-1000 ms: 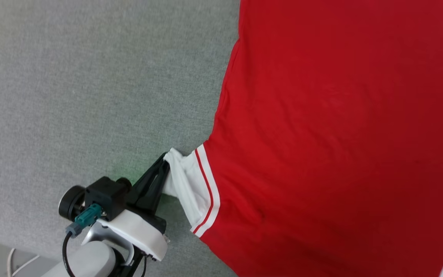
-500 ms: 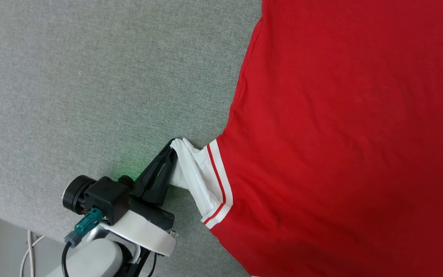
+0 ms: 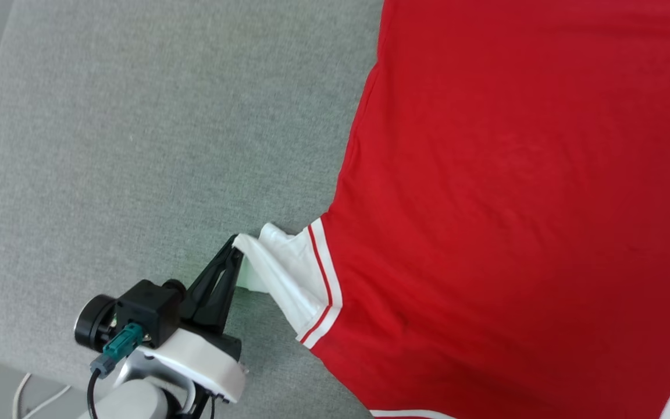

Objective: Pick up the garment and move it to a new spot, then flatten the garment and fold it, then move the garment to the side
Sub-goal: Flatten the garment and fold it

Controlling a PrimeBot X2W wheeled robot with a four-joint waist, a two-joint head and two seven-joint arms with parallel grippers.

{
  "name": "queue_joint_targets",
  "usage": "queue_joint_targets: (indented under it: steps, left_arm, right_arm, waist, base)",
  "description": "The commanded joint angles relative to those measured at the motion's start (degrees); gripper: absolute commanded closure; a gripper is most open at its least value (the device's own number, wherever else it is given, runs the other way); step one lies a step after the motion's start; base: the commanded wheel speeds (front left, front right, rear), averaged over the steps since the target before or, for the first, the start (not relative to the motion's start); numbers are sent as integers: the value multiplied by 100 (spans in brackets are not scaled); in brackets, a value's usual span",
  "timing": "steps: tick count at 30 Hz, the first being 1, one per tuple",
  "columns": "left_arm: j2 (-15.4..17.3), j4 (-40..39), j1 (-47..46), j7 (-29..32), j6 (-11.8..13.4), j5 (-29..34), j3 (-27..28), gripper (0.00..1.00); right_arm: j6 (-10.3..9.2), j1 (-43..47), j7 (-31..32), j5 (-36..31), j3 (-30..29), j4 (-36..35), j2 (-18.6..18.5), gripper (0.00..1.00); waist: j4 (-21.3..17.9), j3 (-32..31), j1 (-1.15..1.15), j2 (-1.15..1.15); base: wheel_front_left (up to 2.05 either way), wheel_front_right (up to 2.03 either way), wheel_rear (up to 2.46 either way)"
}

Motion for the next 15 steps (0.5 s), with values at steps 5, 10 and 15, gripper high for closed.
queue_joint_targets:
  steps: [5,10,15]
  left_arm:
    - [195,57,300,75,109,-109,59,100]
    - [340,99,579,115,203,-241,105,100]
    - [514,123,882,122,265,-363,147,100]
  right_arm:
    - [-4,779,-378,602,198,-410,-495,100]
    - [-4,1800,-674,1112,393,-1047,-1071,100]
    - [-4,3068,-985,1521,419,-1561,-1651,100]
  waist:
    - [-467,-854,0,0]
    - [-736,-1322,0,0]
    - [-958,-1714,0,0]
  base:
    - [0,0,0]
    - [0,0,0]
    - [0,0,0]
